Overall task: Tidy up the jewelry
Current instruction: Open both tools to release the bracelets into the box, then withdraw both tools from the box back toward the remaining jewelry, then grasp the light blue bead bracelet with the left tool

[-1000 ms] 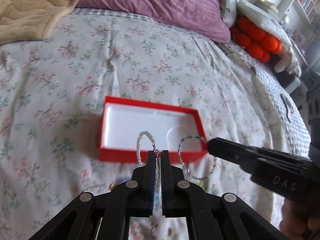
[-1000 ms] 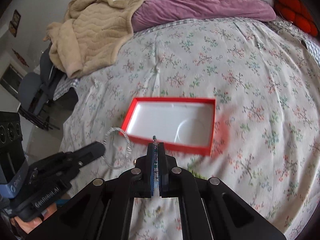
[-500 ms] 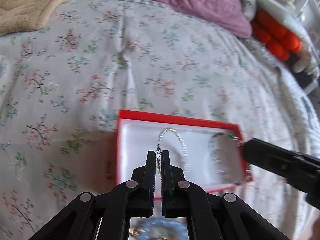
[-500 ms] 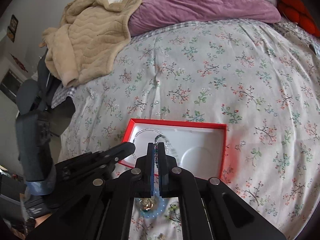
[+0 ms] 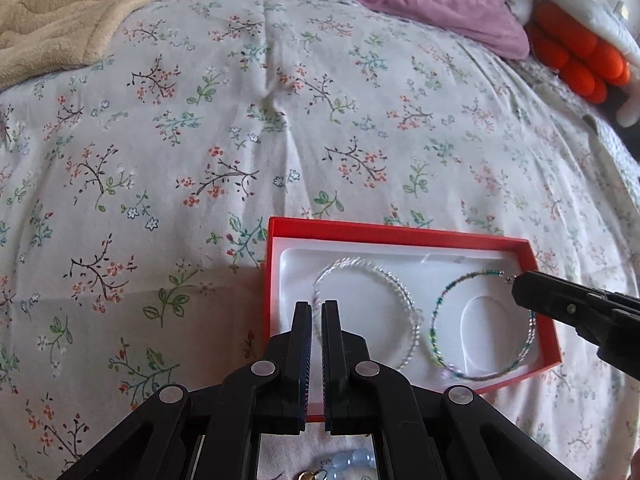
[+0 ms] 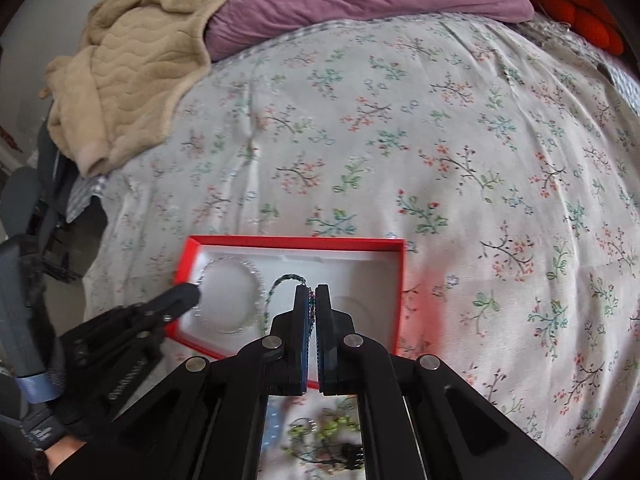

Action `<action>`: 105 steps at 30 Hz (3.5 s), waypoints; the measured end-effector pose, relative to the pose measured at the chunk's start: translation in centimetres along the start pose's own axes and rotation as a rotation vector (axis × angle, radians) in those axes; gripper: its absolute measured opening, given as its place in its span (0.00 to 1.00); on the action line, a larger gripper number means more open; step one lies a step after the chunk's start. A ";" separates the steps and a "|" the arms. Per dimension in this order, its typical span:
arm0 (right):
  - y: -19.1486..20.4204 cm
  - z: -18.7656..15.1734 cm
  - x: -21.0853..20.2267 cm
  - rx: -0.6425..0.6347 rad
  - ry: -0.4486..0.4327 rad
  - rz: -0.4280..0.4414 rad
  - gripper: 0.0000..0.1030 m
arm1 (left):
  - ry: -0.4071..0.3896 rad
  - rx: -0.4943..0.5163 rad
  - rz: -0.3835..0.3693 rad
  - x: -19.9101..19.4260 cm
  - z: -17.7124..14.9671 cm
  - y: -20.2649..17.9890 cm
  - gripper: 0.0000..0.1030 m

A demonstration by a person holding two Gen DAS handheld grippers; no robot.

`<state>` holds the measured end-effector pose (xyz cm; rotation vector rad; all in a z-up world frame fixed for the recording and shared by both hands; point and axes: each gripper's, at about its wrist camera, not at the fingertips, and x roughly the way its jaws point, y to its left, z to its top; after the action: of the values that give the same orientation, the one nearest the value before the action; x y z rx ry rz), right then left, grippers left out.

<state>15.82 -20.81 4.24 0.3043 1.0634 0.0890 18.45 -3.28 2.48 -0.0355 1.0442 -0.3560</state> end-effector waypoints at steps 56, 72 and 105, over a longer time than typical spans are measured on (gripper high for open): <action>-3.9 -10.7 -3.6 -0.144 0.137 -0.257 0.69 | 0.146 -0.082 0.047 -5.4 -10.0 4.6 0.86; -3.5 -10.9 -2.9 -0.148 0.158 -0.255 0.69 | 0.203 -0.076 -0.048 -1.8 -9.1 1.1 0.18; -4.2 -9.8 -0.5 -0.093 0.175 -0.275 0.64 | 0.116 -0.025 0.029 -1.5 -7.0 -1.7 0.08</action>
<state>6.75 -22.97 -0.95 0.0650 1.2618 -0.0831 11.39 -3.43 0.56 -0.0225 1.1630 -0.3213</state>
